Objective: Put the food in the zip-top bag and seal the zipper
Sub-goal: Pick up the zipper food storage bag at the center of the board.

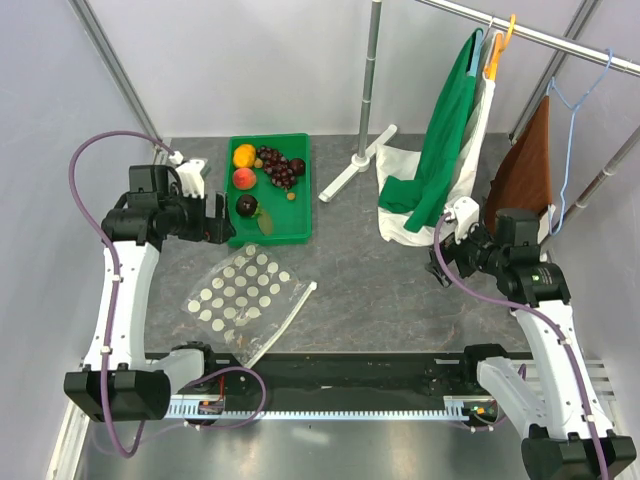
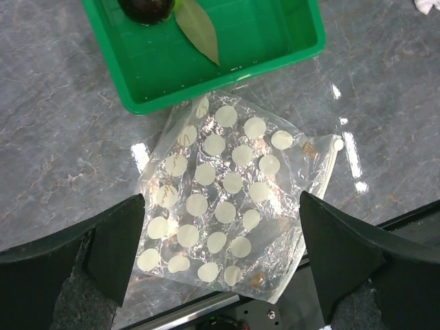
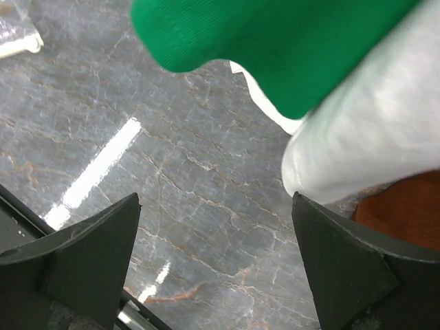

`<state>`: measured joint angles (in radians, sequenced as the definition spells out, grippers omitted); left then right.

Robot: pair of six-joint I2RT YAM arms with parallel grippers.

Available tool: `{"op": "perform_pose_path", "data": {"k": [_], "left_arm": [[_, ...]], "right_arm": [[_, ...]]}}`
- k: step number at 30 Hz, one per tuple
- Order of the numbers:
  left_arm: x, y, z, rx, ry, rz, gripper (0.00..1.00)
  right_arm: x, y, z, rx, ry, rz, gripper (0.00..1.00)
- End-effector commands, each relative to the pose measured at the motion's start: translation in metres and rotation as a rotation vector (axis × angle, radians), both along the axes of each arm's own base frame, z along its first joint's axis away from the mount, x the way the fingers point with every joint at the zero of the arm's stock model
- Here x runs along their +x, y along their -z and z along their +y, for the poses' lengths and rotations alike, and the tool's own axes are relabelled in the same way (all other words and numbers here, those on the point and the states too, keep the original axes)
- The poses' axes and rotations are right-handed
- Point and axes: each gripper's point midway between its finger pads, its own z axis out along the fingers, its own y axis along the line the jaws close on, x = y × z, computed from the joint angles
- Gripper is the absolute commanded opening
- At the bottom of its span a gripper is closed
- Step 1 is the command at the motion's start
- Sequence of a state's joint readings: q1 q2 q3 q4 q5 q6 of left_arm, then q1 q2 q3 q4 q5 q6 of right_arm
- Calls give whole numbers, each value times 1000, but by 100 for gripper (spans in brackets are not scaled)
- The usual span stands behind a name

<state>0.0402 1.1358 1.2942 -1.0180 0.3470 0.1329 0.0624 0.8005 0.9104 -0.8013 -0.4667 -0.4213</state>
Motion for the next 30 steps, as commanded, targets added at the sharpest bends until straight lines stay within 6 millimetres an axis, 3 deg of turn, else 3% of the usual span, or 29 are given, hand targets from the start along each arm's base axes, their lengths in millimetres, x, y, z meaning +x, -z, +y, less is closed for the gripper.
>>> {"op": "perform_pose_path", "data": {"k": [1, 9, 14, 18, 21, 30], "left_arm": [[-4, -7, -18, 39, 147, -88, 100], [-22, 34, -28, 207, 423, -122, 100], [-23, 22, -42, 160, 477, -247, 100], [-24, 7, -54, 105, 481, -394, 100], [-29, -4, -61, 71, 494, -457, 100], [-39, -7, -61, 70, 506, -494, 100]], "right_arm": [[0, 18, -2, -73, -81, 25, 98], [-12, 56, 1, -153, -210, 108, 98], [-15, 81, 27, -242, -335, 149, 98], [-31, 104, 80, -283, -492, 214, 98], [-31, 114, 114, -306, -560, 215, 95], [14, 98, 227, -79, -507, 311, 85]]}}
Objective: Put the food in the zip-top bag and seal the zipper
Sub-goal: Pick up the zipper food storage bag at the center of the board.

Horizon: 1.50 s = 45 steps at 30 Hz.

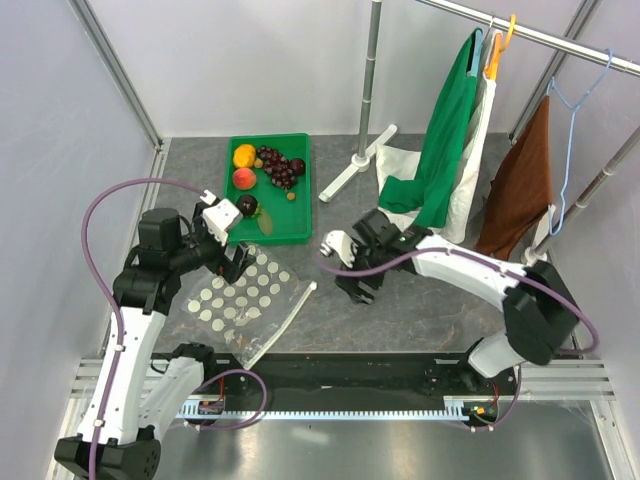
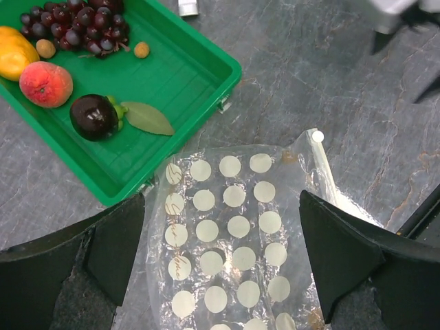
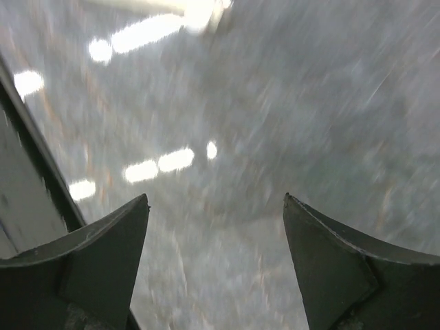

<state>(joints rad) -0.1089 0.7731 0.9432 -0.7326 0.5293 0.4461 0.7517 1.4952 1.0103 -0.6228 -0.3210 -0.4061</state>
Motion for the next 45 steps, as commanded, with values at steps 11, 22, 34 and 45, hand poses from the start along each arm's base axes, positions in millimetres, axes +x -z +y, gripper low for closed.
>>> {"op": "perform_pose_path", "data": {"k": [11, 22, 34, 45], "left_arm": [[2, -2, -3, -38, -11, -61, 100], [2, 0, 1, -92, -92, -24, 97], [-40, 14, -7, 34, 134, 96, 94], [-75, 21, -3, 179, 274, 177, 85]], "right_arm": [[45, -4, 137, 261, 125, 117, 82], [43, 18, 161, 263, 72, 162, 43], [32, -83, 165, 499, 188, 390, 0], [41, -92, 181, 535, 265, 526, 0]]}}
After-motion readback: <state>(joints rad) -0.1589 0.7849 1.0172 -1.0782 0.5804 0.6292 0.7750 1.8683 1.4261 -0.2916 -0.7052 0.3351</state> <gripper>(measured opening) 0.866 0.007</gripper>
